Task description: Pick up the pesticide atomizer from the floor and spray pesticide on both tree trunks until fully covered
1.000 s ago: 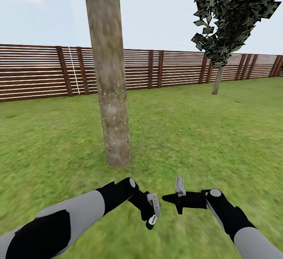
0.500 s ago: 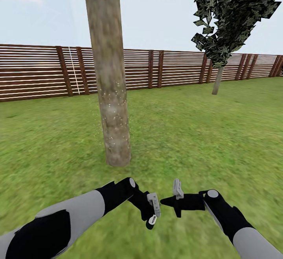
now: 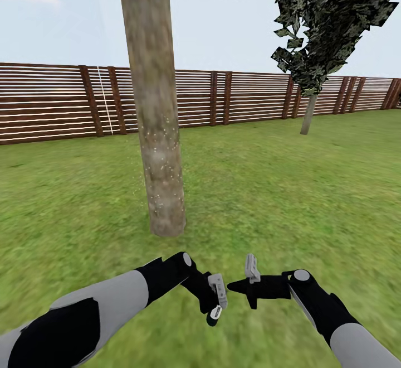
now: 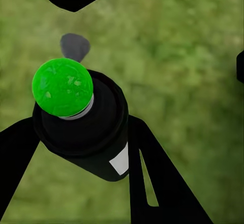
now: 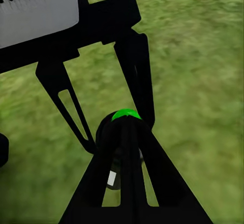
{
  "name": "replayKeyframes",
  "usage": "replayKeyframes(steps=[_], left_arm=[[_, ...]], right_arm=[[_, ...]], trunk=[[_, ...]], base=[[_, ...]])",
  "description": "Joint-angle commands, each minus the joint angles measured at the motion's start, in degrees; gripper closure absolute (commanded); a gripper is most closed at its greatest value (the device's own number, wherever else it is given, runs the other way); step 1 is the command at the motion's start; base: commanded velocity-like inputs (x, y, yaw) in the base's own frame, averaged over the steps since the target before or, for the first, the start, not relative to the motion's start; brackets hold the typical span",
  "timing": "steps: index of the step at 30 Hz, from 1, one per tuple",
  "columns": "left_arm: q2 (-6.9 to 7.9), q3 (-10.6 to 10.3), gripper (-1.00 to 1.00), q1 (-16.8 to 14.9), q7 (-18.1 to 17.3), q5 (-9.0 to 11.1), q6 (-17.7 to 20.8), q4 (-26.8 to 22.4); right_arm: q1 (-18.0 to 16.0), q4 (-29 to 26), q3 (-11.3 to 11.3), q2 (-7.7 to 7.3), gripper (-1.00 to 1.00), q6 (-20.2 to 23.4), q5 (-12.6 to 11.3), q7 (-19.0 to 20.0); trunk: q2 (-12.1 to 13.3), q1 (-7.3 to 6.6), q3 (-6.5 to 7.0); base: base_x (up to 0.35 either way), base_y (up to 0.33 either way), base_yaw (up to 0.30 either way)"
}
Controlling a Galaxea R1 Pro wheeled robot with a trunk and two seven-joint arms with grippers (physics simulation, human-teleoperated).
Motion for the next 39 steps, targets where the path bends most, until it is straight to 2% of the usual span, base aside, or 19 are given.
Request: replayKeyframes(steps=[1,26,29,32,34,37,38,39], left_arm=[[0.01,-0.2,1.0,-0.1,-0.1,0.6,0.6,0.0],[0.22,-0.3,1.0,-0.1,-0.1,0.6,0.7,-0.5],[1.79,-0.4,1.0,-0.1,-0.1,-0.2,0.9,4.7],[2.1,-0.4,1.0,-0.1,-0.1,-5.5,0.9,11.7],[2.57,-0.4,1.0,-0.1,0.0,-7.0,1.0,13.9],[4.58,-0.2,1.0,-0.1,1.8,-7.2,0.8,15.5],[5.38,0.3,1.0,-0.1,3.8,-6.3,0.8,15.7],[6.26,1.2,1.0,-0.1,6.2,-3.9,0.7,15.8]], right_arm=[[0.0,-0.1,0.1,-0.03,1.0,-0.3,0.3,0.0],[0.0,-0.1,0.2,-0.03,1.0,-0.3,0.3,0.0],[0.0,-0.1,0.2,-0.1,1.0,-0.4,0.3,0.0],[0.0,-0.1,0.2,-0.12,1.0,-0.3,0.3,0.0],[0.0,-0.1,0.2,-0.12,1.0,-0.3,0.3,0.0],[0.0,0.0,0.1,-0.13,1.0,-0.3,0.2,0.0],[0.0,0.2,0.1,-0.17,1.0,-0.4,0.2,0.0],[0.0,0.4,0.0,-0.19,1.0,-0.4,0.1,0.0]], trunk=[[0.0,-0.01,-0.06],[0.0,-0.01,-0.06],[0.0,-0.01,-0.06],[0.0,-0.01,-0.06],[0.0,-0.01,-0.06],[0.0,-0.01,-0.06],[0.0,-0.01,-0.06],[0.0,-0.01,-0.06]], base=[[0.0,0.0,0.0],[0.0,0.0,0.0],[0.0,0.0,0.0],[0.0,0.0,0.0],[0.0,0.0,0.0],[0.0,0.0,0.0],[0.0,0.0,0.0],[0.0,0.0,0.0]])
